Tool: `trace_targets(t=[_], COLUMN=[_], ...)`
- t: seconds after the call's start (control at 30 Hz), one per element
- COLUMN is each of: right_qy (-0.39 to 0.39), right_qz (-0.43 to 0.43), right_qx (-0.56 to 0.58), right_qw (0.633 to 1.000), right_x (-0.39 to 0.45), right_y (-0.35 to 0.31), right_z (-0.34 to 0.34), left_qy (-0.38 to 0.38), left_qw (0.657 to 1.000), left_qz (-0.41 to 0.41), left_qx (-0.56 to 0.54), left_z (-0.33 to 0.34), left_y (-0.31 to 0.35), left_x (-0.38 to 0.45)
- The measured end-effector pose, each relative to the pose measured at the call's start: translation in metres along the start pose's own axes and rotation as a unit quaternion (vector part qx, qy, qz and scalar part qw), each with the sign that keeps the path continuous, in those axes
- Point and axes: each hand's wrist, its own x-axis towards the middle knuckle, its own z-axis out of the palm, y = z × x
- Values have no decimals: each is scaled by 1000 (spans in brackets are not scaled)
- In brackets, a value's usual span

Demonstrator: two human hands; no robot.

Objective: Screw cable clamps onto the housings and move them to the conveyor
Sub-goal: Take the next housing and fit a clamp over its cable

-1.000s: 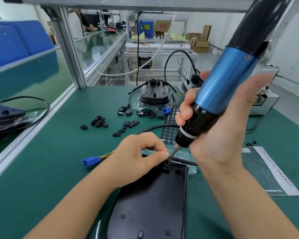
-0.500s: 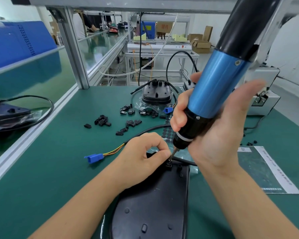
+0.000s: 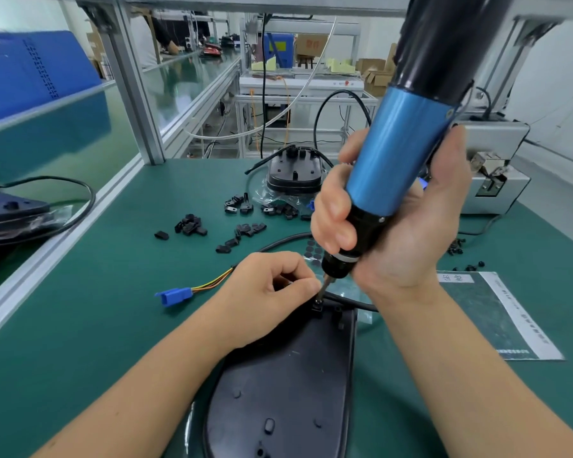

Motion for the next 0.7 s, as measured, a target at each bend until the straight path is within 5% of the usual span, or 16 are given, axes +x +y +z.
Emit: trace_targets(t=[0.7], right_qy=[-146], right_qz=[105], right_qx=[35], right_qw=[983], right_x=[14], right_y=[6], right_z=[8], left_qy=[13], left_qw=[999], left_qz=[-30], left_qx=[11], left_z=[1], left_y=[1], left_x=[-1])
